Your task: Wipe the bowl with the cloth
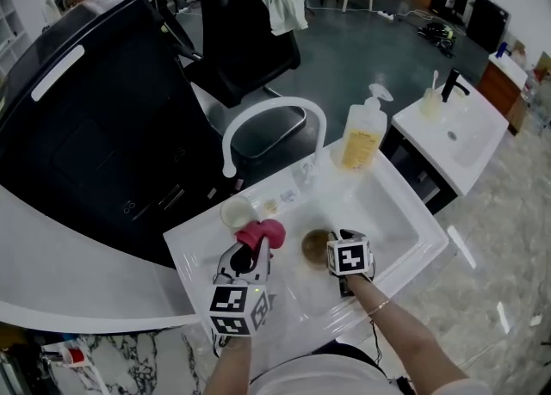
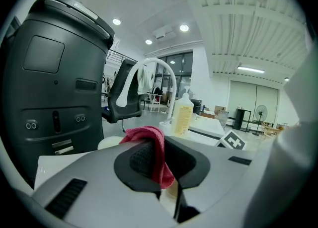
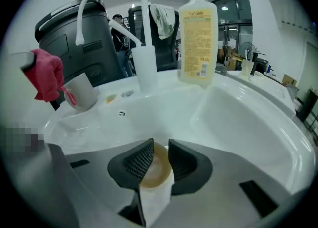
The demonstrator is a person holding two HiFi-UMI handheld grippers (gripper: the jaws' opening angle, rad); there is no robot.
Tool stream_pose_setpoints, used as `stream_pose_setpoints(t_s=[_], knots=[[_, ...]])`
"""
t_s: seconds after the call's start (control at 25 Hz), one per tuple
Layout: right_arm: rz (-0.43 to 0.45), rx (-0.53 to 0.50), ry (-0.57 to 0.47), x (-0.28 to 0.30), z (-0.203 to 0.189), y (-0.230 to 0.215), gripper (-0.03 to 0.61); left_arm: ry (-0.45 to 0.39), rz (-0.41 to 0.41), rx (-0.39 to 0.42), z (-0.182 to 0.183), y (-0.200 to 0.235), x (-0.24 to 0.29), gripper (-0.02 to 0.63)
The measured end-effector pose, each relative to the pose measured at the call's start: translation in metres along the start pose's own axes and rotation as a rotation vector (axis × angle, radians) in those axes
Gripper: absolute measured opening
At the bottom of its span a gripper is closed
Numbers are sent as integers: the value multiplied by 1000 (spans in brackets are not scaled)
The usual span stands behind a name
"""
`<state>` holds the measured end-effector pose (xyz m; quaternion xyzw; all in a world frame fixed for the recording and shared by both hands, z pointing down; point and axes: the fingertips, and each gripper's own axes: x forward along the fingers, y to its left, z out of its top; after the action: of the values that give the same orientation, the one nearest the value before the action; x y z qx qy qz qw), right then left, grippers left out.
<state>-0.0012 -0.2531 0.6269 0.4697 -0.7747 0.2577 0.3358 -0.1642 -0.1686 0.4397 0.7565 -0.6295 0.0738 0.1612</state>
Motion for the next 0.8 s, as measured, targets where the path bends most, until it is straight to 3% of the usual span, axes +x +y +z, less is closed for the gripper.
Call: stream_pose_setpoints(t_s=[0.8], knots=[[73, 12, -476, -167, 74, 28, 78, -19, -60, 62, 3, -22, -21, 48]])
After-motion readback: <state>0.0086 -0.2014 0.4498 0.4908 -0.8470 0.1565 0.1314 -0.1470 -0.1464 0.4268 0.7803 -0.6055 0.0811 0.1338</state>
